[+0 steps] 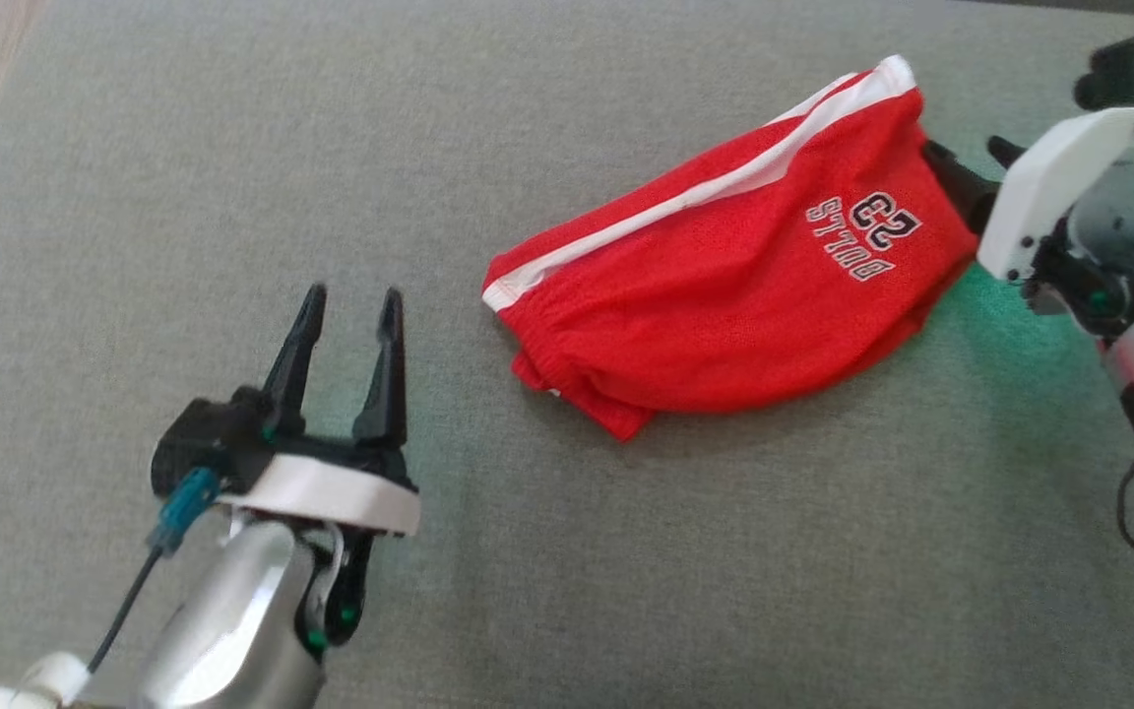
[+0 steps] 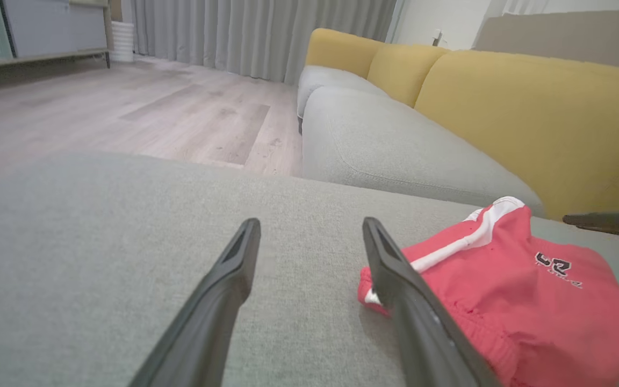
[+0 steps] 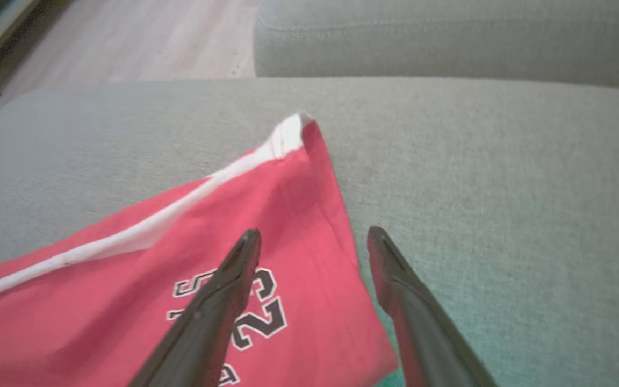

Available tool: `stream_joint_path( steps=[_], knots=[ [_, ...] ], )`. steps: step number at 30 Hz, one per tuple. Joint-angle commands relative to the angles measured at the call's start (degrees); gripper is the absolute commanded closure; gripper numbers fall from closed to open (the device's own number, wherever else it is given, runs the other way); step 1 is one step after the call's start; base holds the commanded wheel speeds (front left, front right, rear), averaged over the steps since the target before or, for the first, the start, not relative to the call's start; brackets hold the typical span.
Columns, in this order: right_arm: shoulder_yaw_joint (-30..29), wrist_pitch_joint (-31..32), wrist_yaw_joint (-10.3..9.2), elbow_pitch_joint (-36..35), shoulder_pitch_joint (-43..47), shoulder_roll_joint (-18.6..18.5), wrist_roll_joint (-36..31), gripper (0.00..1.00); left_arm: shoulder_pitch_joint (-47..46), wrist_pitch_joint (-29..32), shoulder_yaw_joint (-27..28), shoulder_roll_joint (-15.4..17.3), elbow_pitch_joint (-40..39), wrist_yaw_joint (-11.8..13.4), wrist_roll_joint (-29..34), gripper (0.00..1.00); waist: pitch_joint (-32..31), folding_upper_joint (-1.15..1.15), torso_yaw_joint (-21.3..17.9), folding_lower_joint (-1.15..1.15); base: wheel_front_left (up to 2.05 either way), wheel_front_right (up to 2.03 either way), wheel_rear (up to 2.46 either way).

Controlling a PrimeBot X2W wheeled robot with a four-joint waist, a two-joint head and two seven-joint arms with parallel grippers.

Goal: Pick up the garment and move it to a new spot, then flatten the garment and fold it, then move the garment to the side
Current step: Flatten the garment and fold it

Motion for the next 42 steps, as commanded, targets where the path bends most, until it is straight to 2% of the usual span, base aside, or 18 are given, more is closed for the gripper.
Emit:
stream_joint_path(
  steps=[1,9,16,17,18,19,25,31,39,42],
  knots=[
    [-0.58,-0.6,0.39,0.08,-1.5,-0.06,0.02,0.0,-3.08,-0.53,2.65,0.62,-2.16,-0.24,1.85,0.0,1.6,0.0,1.25,0.01,0.0,0.0,0.0],
    [-4.16,-1.27,0.39,13.29,-7.03,3.2,-3.06,0.0,-4.03,-0.55,4.9,-3.3,-1.84,-3.5,9.31,0.0,4.7,0.0,4.42,0.01,0.0,0.0,0.0],
    [-0.55,4.81,0.39,17.6,-6.07,6.03,-5.47,0.0,-2.27,-0.55,6.63,-4.84,-1.38,-5.04,11.42,0.0,3.83,0.0,4.45,0.01,0.0,0.0,0.0],
    [0.11,5.72,0.39,17.78,-5.66,6.29,-5.72,0.11,-1.92,-0.55,6.93,-4.92,-1.29,-5.21,11.63,0.0,3.58,0.0,4.22,0.01,0.0,0.0,0.0],
    [0.96,6.19,0.39,17.48,-5.2,6.52,-6.08,0.78,-1.58,-0.55,7.23,-5.01,-1.18,-5.37,11.8,0.0,3.33,0.0,3.93,0.01,0.0,0.0,0.0],
    [1.65,6.4,0.39,16.92,-4.66,6.77,-6.19,1.0,-1.24,-0.55,7.47,-5.09,-1.07,-5.52,11.92,0.0,3.08,0.0,3.62,0.01,0.0,0.0,0.0],
    [3.19,2.81,0.39,11.27,-1.47,6.25,-4.24,1.0,0.56,-0.55,9.5,-4.96,-0.04,-5.82,12.45,0.0,0.37,0.0,0.68,0.01,0.0,0.0,0.0],
    [2.44,-2.64,0.39,7.99,1.08,3.26,-3.14,1.0,2.85,-0.55,11.95,-4.03,1.1,-5.65,12.1,0.0,-3.59,0.0,-4.0,0.01,0.0,0.0,0.0],
    [0.94,-7.14,0.39,9.84,2.57,-3.25,-8.57,1.0,5.66,-0.55,12.8,-3.41,2.08,-5.68,11.69,0.0,-7.47,0.0,-8.37,0.01,0.0,0.0,0.0],
    [0.33,-8.48,0.39,10.68,2.25,-4.07,-11.56,1.0,6.3,-0.55,12.59,-3.34,2.42,-5.67,11.63,0.0,-8.2,0.0,-9.02,0.01,0.0,0.0,0.0]
  ],
)
